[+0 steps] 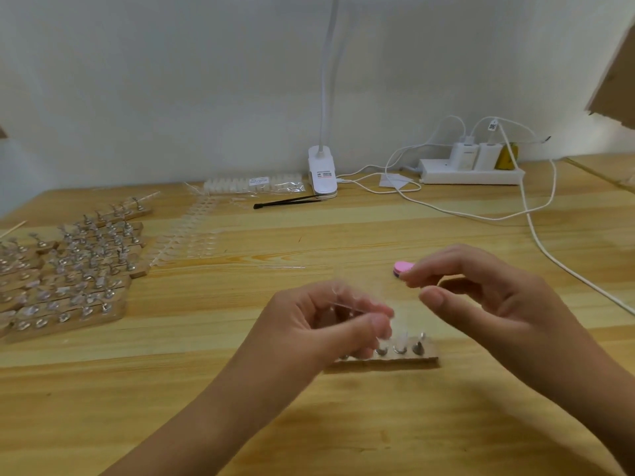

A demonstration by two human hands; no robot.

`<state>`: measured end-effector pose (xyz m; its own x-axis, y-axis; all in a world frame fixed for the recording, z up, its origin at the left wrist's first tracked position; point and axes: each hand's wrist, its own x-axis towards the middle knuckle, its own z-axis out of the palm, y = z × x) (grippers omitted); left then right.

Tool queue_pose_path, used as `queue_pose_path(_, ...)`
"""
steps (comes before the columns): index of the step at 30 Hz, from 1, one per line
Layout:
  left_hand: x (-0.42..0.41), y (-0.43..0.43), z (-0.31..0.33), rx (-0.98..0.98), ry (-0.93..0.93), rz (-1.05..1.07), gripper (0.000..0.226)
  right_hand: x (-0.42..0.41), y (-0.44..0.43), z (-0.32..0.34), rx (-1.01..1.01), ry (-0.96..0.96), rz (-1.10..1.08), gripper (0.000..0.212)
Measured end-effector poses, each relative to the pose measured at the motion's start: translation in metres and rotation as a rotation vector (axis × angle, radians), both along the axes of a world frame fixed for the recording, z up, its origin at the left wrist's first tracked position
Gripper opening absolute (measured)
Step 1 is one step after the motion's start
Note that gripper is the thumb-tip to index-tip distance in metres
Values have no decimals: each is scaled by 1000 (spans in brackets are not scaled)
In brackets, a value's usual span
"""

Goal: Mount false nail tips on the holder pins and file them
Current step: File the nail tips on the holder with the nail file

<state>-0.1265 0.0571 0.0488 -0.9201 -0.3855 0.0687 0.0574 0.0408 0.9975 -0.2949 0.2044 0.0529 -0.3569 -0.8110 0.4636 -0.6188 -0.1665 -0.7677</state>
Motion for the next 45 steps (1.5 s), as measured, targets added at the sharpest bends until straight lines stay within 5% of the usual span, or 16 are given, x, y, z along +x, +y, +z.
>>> queue_pose_path(7,2,10,-4,-246,-36,20,14,21,-11,1,-70,110,15,15)
queue_pose_path(14,0,8,-2,-39,-43,21,23,21,-9,-1,-130,327,-156,18)
queue_pose_path(19,-2,6,-5,79,-54,29,26,27,-8,-7,-151,777,-190,21)
queue_pose_path(21,-2,6,-5,36,-30,25,21,27,-7,-5,-106,516,-116,15)
queue_pose_path(24,0,9,-8,-268,58,27,16,20,-4,8,119,-309,147,31)
queue_pose_path(26,1,11,-9,-363,100,11,20,12,-2,6,165,-531,196,33)
queue_pose_path(33,0,11,-6,-177,124,-114,18,13,-3,8,161,-499,180,26)
queue_pose_path(45,2,6,-8,-171,124,-93,19,6,3,12,241,-400,186,29)
